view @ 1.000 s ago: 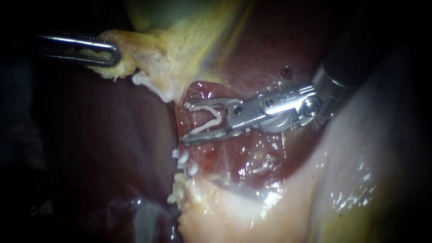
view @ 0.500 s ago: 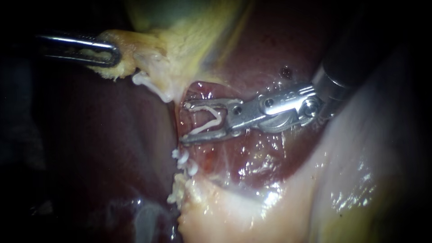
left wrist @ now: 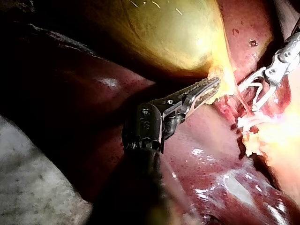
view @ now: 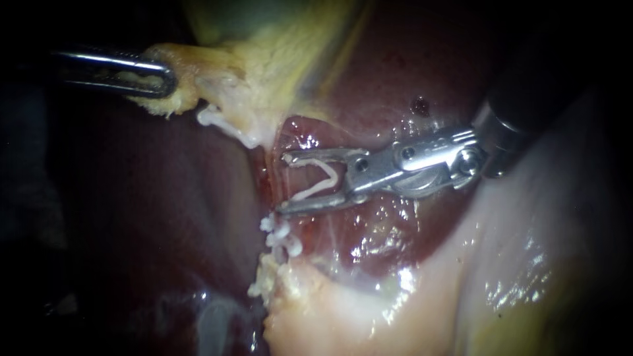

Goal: Clipping third clip right tube

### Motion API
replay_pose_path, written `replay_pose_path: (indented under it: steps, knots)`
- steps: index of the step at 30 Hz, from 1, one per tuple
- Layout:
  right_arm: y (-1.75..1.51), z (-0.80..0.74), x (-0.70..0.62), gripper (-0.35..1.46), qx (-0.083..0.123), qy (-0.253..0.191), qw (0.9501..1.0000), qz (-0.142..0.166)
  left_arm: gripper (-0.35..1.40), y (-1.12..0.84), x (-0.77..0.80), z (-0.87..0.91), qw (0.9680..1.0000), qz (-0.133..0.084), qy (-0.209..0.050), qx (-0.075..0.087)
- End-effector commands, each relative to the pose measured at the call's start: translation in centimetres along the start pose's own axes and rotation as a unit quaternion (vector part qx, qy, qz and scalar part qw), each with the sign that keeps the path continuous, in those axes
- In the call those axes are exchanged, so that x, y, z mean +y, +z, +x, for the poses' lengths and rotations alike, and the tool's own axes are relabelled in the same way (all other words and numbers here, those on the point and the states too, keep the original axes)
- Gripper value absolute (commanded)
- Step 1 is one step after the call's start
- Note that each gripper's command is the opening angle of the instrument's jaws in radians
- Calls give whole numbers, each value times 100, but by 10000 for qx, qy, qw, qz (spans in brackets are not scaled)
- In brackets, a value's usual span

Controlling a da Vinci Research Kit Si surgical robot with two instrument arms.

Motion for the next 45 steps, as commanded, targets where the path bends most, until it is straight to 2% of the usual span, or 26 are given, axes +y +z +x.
replay_pose_path:
  steps: [1, 19, 34, 45]
  knots:
    - [-2, 0, -1, 48, 23, 7, 10000, 5, -35, 0, 0, 0, 10000, -1, -1, 0]
    - [-21, 17, -14, 49, 181, 357, 9991, 117, -35, 0, 0, 0, 10000, -1, -1, 0]
    - [-17, 18, -13, 49, 185, 450, 9987, 135, -35, 0, 0, 0, 10000, 0, -1, 0]
    - [1, 20, -5, 49, 192, 576, 9981, 141, -35, 0, 0, 0, 10000, 0, -1, 0]
